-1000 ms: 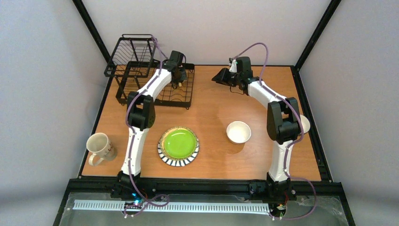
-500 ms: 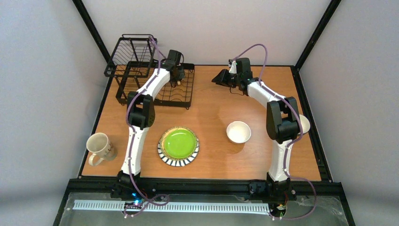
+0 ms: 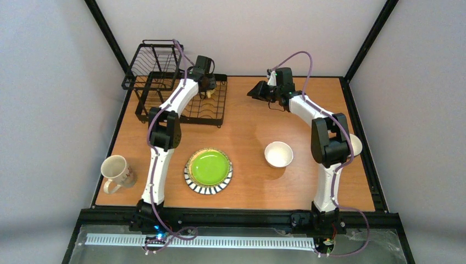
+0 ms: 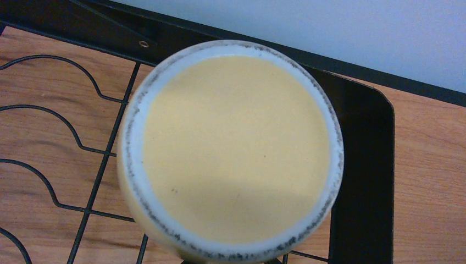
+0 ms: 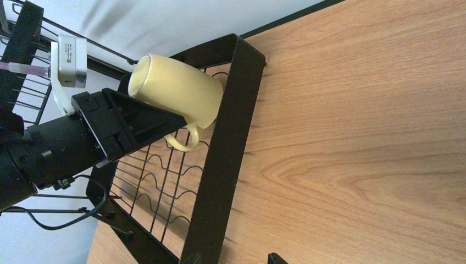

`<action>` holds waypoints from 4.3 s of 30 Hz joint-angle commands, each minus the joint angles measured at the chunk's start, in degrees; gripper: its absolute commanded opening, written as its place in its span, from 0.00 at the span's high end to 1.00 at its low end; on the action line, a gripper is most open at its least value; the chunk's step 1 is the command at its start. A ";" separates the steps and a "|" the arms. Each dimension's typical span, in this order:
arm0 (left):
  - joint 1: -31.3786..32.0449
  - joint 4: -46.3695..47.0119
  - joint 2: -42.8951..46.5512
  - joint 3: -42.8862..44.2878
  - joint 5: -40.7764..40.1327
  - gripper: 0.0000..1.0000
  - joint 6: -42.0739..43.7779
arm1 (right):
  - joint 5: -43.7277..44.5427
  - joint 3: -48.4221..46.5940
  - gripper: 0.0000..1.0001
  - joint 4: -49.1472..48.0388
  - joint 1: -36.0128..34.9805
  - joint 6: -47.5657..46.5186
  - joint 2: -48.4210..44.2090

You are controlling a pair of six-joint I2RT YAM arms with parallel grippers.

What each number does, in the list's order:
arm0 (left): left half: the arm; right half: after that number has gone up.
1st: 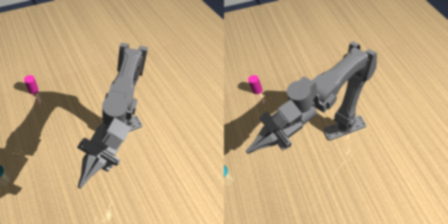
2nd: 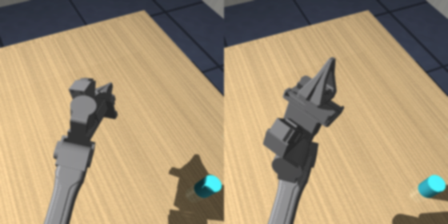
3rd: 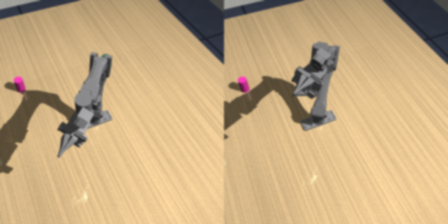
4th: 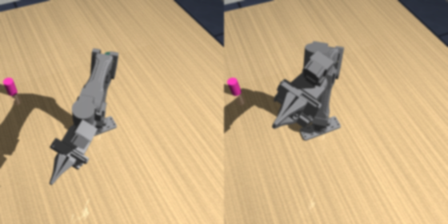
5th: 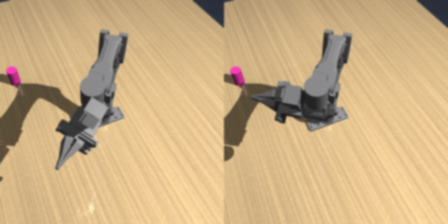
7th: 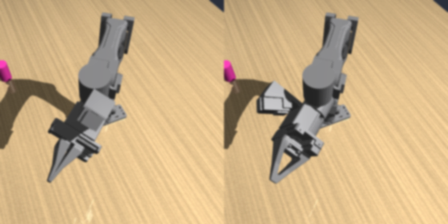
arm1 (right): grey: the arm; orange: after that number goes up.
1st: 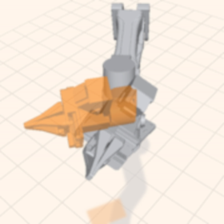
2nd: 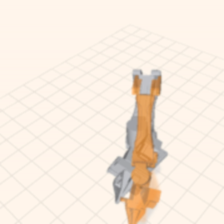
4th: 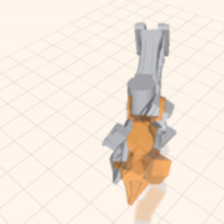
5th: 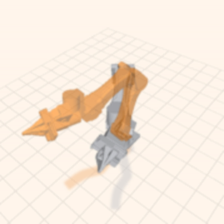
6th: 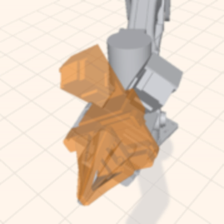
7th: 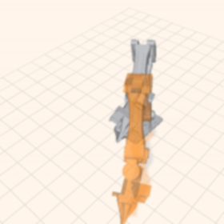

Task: Load the mixed dishes into the dish rack
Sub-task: Turn the cup upside down over the dish rack, then grab the cup from the center of the board.

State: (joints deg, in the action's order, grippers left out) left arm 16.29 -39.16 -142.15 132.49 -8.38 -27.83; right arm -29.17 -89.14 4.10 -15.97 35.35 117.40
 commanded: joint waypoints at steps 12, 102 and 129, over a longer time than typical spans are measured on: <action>0.15 -3.55 3.24 -1.02 0.35 0.17 -1.08 | -0.47 2.16 0.31 0.02 0.70 0.06 -0.86; -21.47 -23.32 81.45 -70.59 -13.86 0.10 -10.17 | 2.10 19.51 0.24 4.97 -10.49 -8.10 -25.96; -33.75 -19.01 78.80 -72.28 -9.70 0.10 -2.13 | 2.37 20.55 0.24 6.00 -10.49 -8.28 -28.98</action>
State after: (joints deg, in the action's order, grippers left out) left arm -15.59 -58.85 -62.98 60.03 -18.63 -32.34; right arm -26.59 -68.86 9.65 -26.28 27.83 89.08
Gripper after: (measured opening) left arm 0.898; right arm 0.764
